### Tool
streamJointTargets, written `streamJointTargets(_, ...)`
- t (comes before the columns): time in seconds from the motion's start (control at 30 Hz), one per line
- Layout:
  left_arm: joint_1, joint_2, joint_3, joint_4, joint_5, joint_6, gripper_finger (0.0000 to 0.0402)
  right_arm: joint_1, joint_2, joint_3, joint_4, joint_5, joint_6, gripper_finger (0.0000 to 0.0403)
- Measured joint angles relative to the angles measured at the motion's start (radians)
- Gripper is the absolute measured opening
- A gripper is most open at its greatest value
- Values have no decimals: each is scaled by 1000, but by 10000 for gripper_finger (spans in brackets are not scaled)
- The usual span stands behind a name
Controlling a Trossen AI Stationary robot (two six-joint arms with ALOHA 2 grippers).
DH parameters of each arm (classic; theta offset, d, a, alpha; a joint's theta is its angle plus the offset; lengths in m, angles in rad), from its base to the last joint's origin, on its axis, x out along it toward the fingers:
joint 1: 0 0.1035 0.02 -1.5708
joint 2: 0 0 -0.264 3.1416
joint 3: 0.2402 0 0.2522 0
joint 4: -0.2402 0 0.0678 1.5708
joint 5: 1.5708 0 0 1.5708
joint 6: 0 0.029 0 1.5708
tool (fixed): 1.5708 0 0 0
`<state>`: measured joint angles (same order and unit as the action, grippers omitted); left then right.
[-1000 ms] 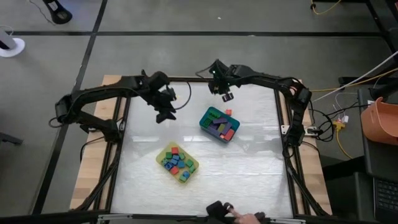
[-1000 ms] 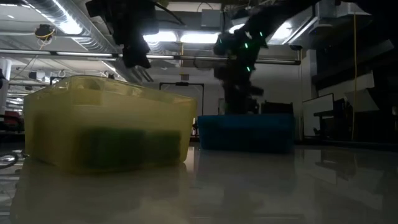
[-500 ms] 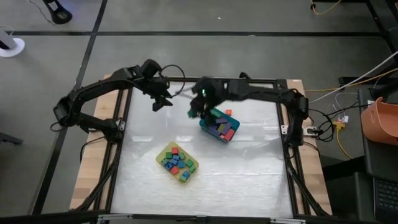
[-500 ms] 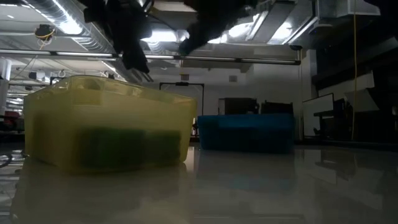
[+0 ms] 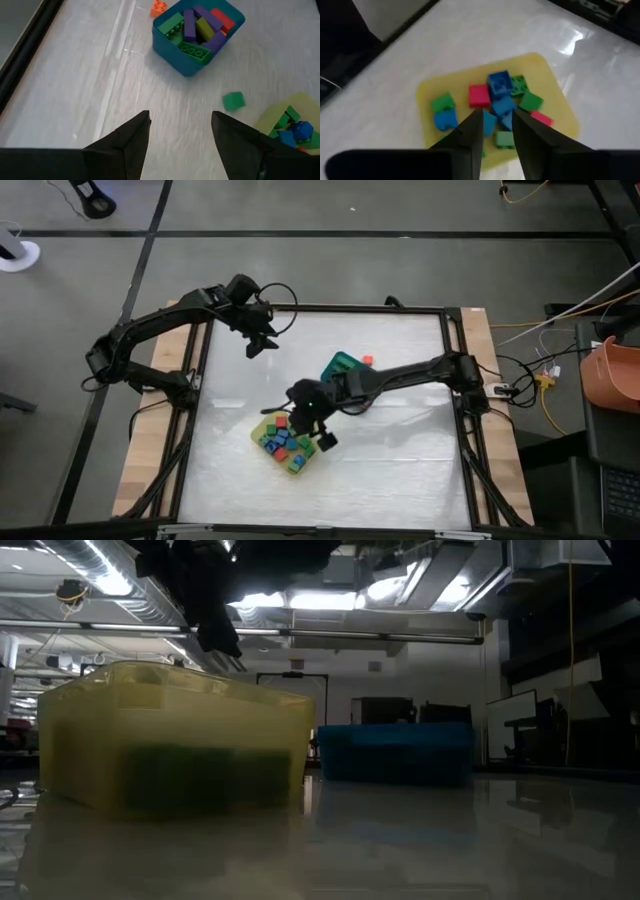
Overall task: Sort blocks by size
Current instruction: Put the small green wooden block into the yellow bin
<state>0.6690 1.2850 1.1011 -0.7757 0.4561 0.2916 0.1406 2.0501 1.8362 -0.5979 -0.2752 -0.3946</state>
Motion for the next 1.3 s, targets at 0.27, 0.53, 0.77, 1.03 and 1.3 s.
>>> streamJointTargets(0.27, -14, 0, 0, -5, 0, -29, 200, 2, 6, 17, 18, 33, 168, 88)
streamJointTargets(0.53, -21, 0, 0, -35, 0, -27, 200, 3, 5, 18, 7, 130, 266, 90)
streamJointTargets(0.77, -21, 0, 0, -54, 0, -12, 200, -4, 5, 18, -79, 136, 414, 104)
streamJointTargets(1.03, -21, 0, 0, -53, 1, 0, 200, -22, 5, 18, -122, 137, 447, 186)
streamJointTargets(1.3, -21, 0, 0, -53, 0, -2, 200, -96, 5, 18, -180, 94, 390, 220)
